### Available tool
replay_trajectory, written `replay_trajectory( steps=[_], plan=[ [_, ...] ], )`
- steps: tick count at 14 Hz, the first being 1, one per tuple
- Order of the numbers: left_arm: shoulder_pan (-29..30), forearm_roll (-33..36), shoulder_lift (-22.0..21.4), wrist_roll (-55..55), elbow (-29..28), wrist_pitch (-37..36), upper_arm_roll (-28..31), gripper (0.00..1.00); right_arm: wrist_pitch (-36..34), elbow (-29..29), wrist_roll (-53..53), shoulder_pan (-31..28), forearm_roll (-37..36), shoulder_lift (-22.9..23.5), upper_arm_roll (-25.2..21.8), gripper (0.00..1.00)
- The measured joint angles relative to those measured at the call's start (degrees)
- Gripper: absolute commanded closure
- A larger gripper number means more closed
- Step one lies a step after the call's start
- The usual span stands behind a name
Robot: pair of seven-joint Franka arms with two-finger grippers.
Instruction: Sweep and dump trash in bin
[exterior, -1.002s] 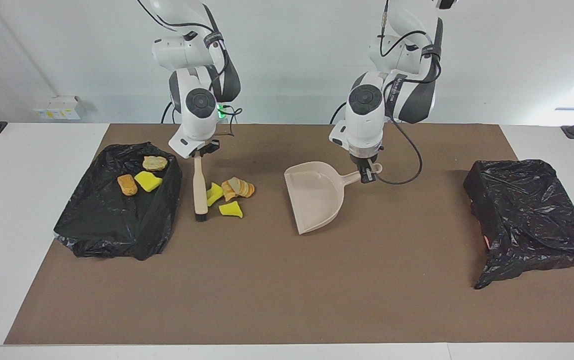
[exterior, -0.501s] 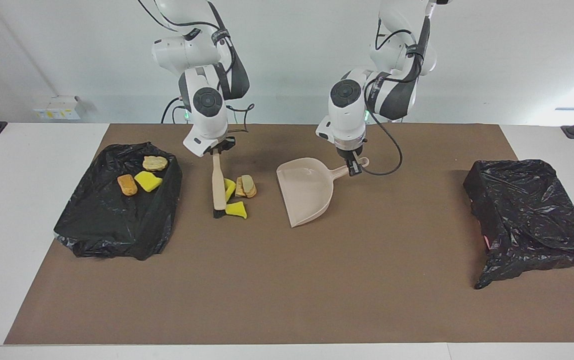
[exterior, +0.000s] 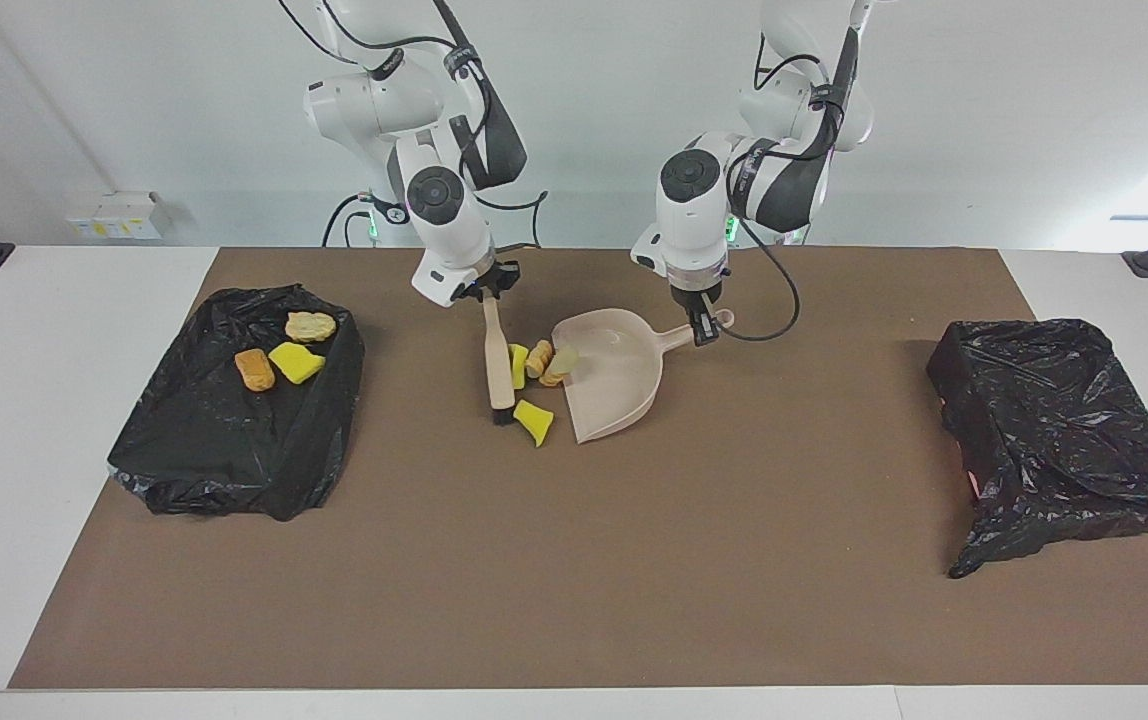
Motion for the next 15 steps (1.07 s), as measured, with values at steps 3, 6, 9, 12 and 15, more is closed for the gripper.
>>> replay_trajectory(
  steps=[3,6,9,12,15],
  plan=[
    [-0.74,0.1,0.04,-0.15,-1.84,3.39,0.01,1.0,0.98,0.16,-0.67,1.85,8.29,0.1,0.1,1.0],
    [-0.74,0.11,0.05,-0.16,-2.45,5.13,0.08,1.0,1.0,1.38,-1.1,3.55,13.04,0.1,0.15,1.0],
    [-0.74,0.11,0.09,-0.15,-2.57,6.11,0.07,1.0,-2.93,4.8,-1.1,3.45,13.24,-0.11,-0.16,1.0],
    [-0.53,0.1,0.34,-0.12,-2.63,6.82,0.19,1.0,-7.69,8.42,-1.45,2.1,5.34,-1.43,-0.79,1.0],
    [0.49,0.1,0.7,0.16,-2.63,7.9,0.49,1.0,-8.08,9.63,-5.19,1.09,-9.22,-1.23,-0.79,1.0]
  ],
)
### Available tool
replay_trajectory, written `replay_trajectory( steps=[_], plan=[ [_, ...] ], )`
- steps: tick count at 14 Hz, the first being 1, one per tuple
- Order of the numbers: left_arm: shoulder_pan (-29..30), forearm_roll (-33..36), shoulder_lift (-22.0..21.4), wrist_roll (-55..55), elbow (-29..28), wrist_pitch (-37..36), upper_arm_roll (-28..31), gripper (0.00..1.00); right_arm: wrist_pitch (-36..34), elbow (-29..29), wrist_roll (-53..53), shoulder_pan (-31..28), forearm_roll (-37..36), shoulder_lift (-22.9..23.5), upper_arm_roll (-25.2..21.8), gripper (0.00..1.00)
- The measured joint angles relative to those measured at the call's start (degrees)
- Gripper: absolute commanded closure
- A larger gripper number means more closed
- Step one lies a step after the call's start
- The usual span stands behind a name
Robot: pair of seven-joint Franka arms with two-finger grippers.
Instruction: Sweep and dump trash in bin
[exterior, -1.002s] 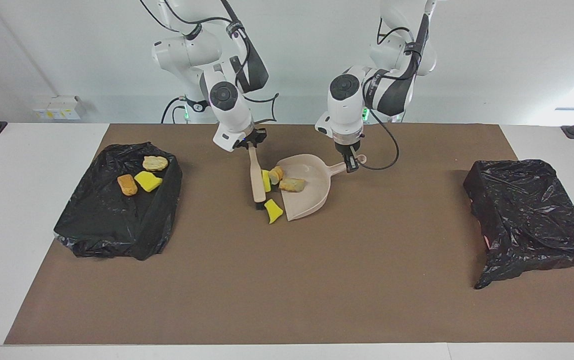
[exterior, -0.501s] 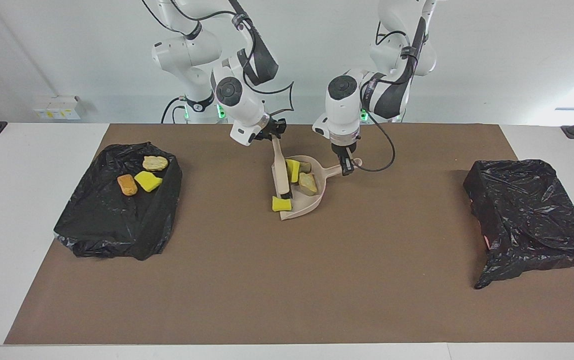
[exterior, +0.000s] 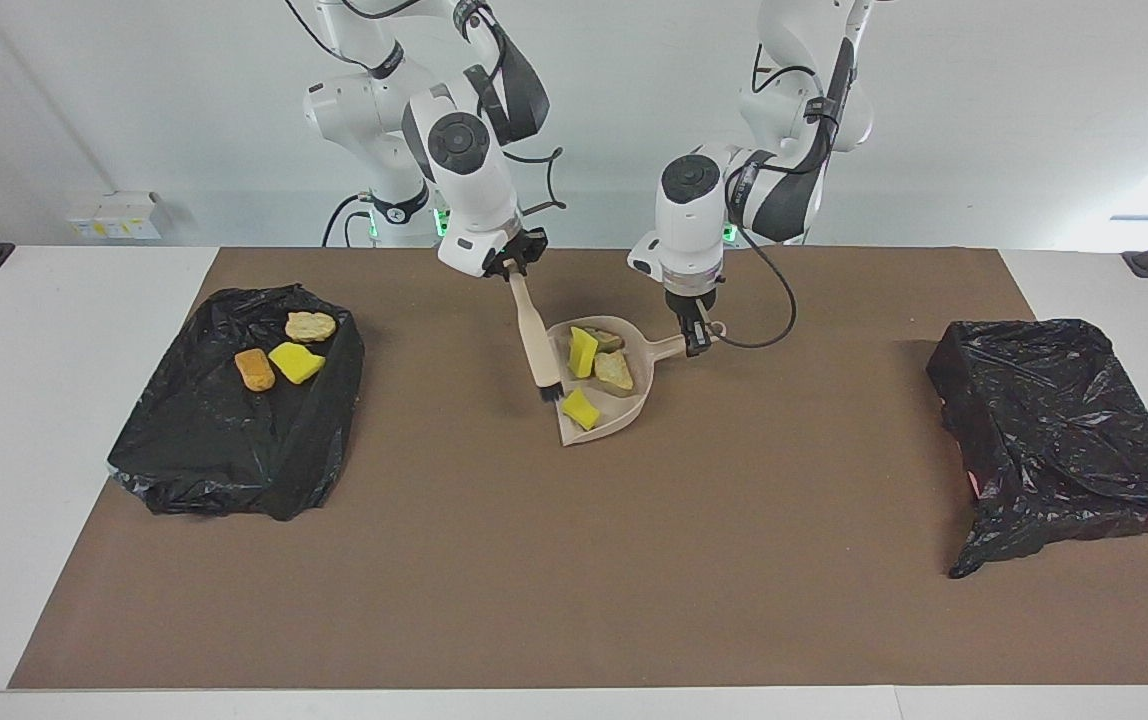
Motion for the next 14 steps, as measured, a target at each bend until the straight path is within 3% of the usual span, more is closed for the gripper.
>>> replay_trajectory(
  steps=[5,10,14],
  plan=[
    [4.18,-3.65,0.91,6.52,0.18,1.68,0.12,1.0,0.93,0.2,-2.58,-0.67,-6.03,3.22,0.13,1.0],
    [12.41,-13.36,1.22,22.77,3.25,2.16,0.45,1.0,-0.35,0.34,14.85,3.28,-6.03,2.71,0.39,1.0],
    [18.42,-19.41,1.19,32.66,5.71,2.01,0.53,1.0,-2.27,-2.14,23.56,10.33,2.63,-0.9,1.01,1.0]
  ],
)
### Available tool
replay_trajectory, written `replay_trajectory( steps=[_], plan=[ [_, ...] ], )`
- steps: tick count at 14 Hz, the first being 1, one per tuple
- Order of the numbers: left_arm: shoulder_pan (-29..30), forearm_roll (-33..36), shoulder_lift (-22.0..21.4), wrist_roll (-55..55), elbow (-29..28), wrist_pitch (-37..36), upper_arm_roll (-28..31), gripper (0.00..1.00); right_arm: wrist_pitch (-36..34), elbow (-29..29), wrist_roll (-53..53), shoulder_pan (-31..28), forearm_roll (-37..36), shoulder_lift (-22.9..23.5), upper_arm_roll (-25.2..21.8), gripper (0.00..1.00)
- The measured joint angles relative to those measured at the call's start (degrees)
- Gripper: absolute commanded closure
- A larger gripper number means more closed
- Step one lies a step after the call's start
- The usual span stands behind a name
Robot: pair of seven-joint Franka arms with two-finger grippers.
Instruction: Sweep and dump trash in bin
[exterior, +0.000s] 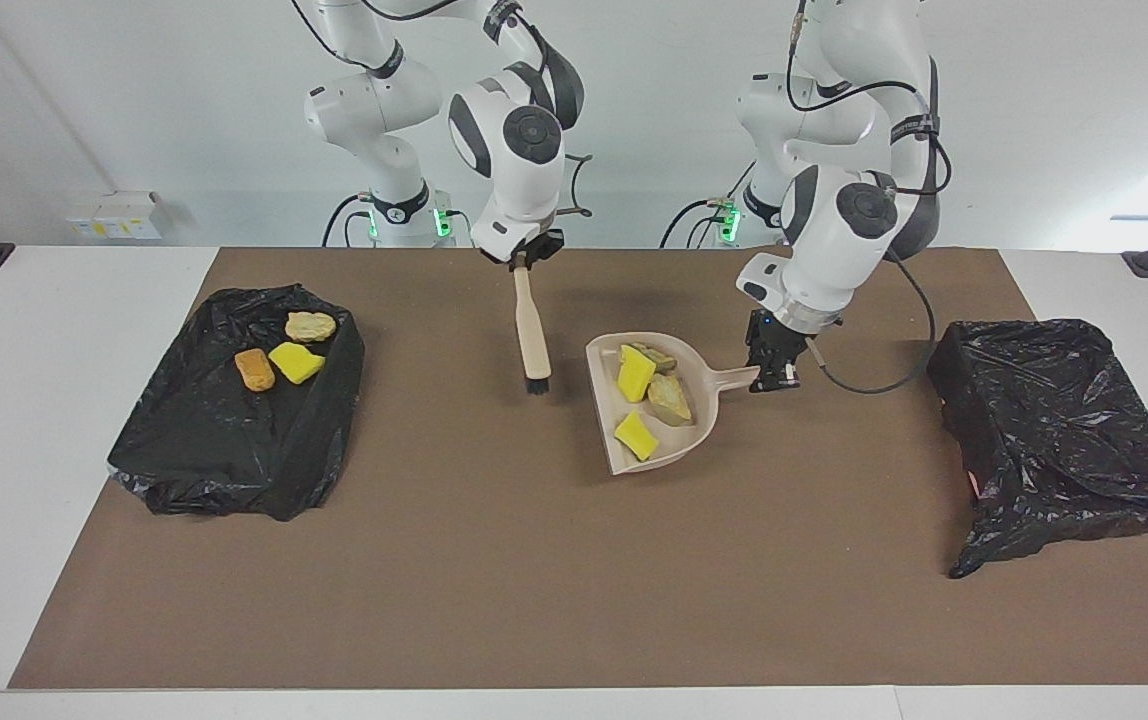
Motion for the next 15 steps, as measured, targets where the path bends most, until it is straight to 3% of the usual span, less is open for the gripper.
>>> replay_trajectory(
  steps=[5,9,15],
  plan=[
    [7.09,-5.02,-0.1,8.39,4.48,-6.71,0.16,1.0,2.08,-4.06,0.97,2.94,4.58,-2.13,-0.01,1.0],
    [11.86,-5.01,-0.2,10.5,11.85,-14.86,0.3,1.0,9.34,-6.66,4.15,5.86,6.55,-1.6,0.0,1.0],
    [22.2,-4.24,-0.09,20.42,17.05,-20.4,0.66,1.0,16.11,-7.13,11.69,10.17,6.71,1.26,0.0,1.0]
  ],
)
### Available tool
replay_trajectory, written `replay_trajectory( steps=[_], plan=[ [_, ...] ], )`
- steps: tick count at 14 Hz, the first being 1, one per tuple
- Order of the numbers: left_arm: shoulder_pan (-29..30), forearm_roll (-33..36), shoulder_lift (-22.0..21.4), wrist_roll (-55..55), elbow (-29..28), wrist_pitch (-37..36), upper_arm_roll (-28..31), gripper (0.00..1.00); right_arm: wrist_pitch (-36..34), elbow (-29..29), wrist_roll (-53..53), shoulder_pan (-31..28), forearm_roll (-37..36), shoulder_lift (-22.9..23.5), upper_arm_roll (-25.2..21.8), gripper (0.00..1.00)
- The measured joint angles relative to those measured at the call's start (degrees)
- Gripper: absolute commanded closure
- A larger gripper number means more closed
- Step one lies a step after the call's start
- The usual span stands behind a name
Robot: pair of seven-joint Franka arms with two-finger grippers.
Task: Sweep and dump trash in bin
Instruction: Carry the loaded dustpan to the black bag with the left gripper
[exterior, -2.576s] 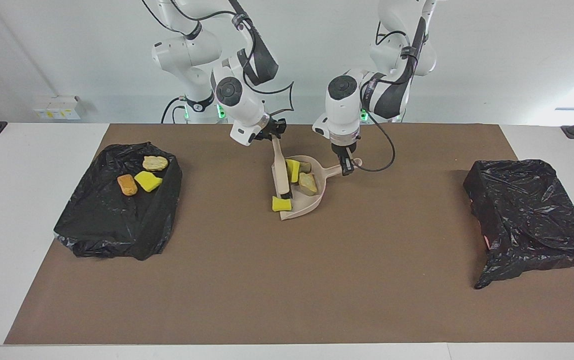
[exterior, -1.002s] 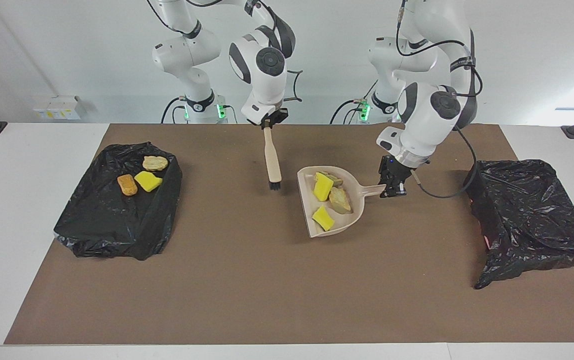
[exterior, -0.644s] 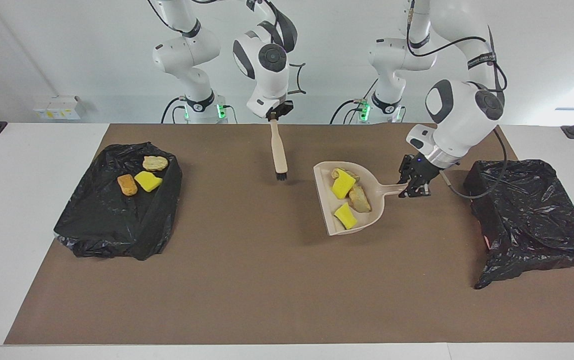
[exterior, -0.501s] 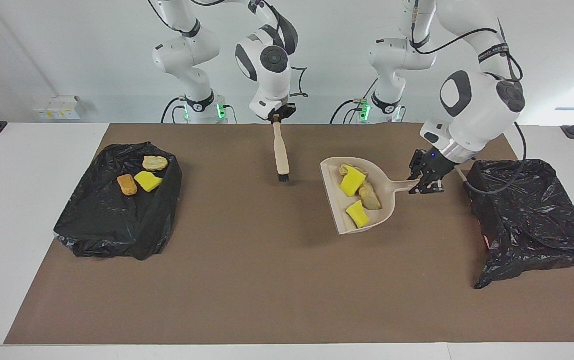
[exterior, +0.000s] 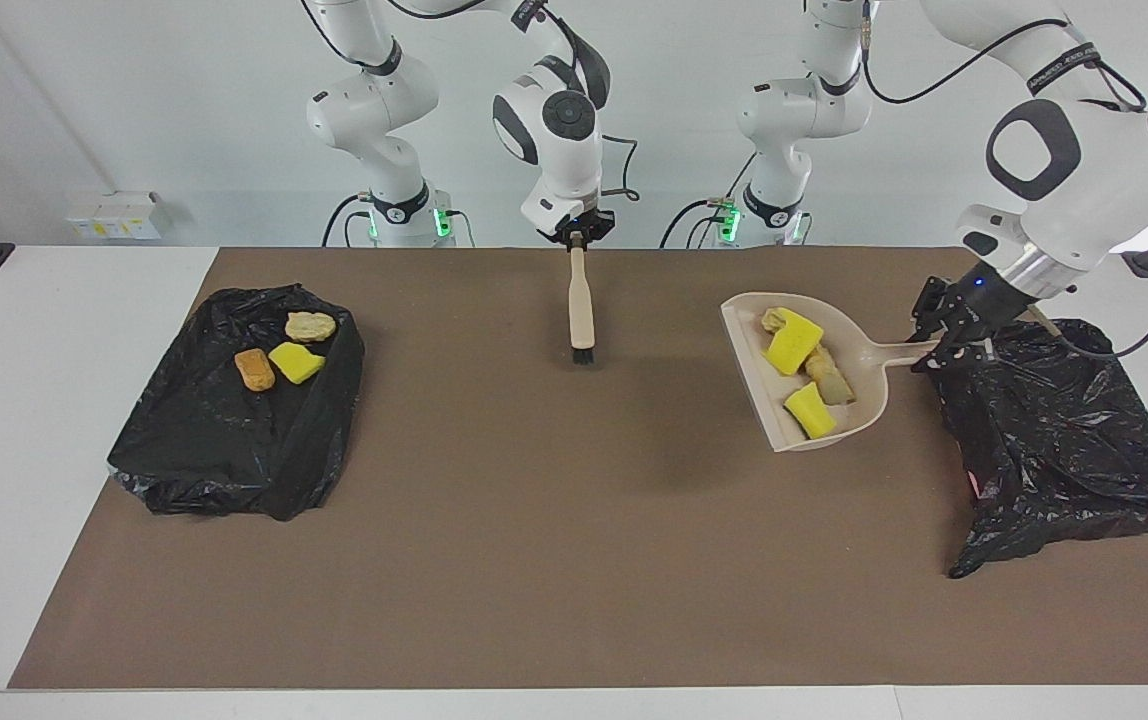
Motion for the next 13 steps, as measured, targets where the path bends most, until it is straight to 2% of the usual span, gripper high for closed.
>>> replay_trajectory(
  steps=[3,4,5,6,7,13],
  plan=[
    [4.49,3.2,1.05,2.9,2.07,-2.38,0.07,1.0,1.57,-0.02,0.25,0.9,0.0,1.89,-0.02,1.0],
    [6.12,4.38,1.75,4.16,3.62,-3.64,0.07,1.0,1.69,-0.03,0.25,0.92,0.0,2.14,-0.02,0.97],
    [7.85,5.6,2.47,5.58,5.18,-4.55,0.07,1.0,1.69,-0.06,0.25,0.92,0.0,2.2,-0.02,0.67],
    [9.83,6.93,3.19,7.46,6.65,-5.18,0.08,1.0,1.69,-0.13,0.25,0.93,0.0,2.22,-0.02,0.19],
    [11.75,8.08,3.8,9.69,7.8,-5.36,0.12,1.0,1.69,-0.17,0.25,0.93,0.0,2.26,-0.02,0.0],
    [22.53,14.89,8.64,19.12,17.76,-6.18,0.29,1.0,2.24,1.94,-0.86,0.75,-0.02,2.59,-0.34,0.0]
  ],
)
